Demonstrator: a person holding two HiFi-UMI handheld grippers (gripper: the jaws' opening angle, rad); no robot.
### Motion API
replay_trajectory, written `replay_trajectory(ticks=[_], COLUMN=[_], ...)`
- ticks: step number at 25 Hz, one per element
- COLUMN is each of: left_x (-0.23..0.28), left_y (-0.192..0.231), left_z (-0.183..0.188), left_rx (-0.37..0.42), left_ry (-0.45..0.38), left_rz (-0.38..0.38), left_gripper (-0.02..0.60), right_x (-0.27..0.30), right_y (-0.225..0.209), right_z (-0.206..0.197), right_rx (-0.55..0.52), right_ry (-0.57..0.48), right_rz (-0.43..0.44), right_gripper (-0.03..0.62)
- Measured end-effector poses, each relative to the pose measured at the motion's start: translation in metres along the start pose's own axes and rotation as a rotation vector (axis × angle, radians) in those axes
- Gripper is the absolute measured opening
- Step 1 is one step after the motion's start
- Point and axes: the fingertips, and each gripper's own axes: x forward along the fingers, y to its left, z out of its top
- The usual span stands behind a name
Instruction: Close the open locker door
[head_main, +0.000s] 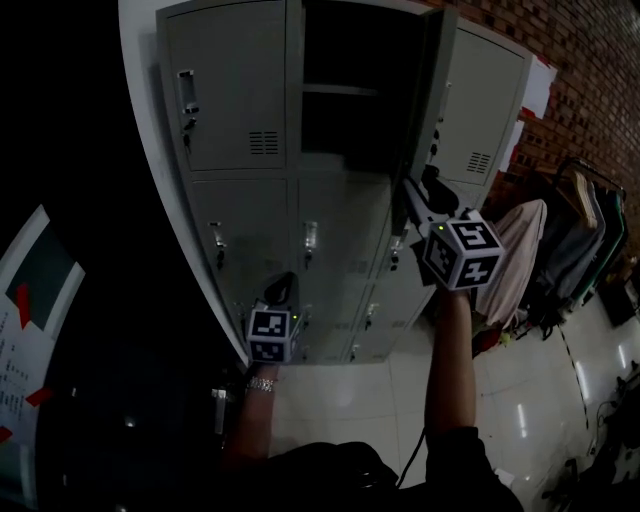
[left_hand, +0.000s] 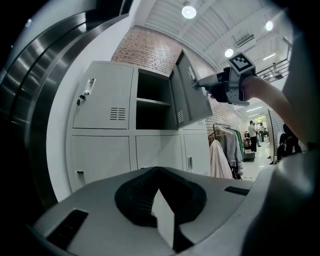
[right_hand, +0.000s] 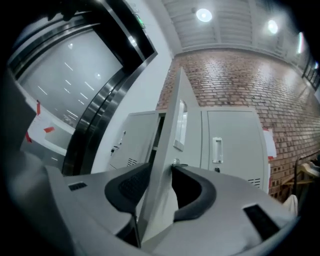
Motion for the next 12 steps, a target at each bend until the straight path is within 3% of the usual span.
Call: replay_trajectory(ticks=[6,9,12], left_x=[-0.018,-0.025,-0.024], left_y=[0.037,0.045,0.053], left_z=[-0.016,-0.015,-0.014], left_rx=[-0.025,-0.029,-0.044], left_ry=[0.019,0.034,0.033], left_rz=[0.029,0.027,0.018], left_gripper=[-0.008,-0.008,-0.007], right_x=[0.045,0.067,0.089], right_y=[0.062,0.076,0.084], right_z=[-0.006,-0.012,-0.019], right_rx=[0.006,0.014,-0.003], right_ry=[0.003,0.006,0.017], right_rz=[0.072,0.063,0.033], right_gripper=[0.141,0.053,0.025])
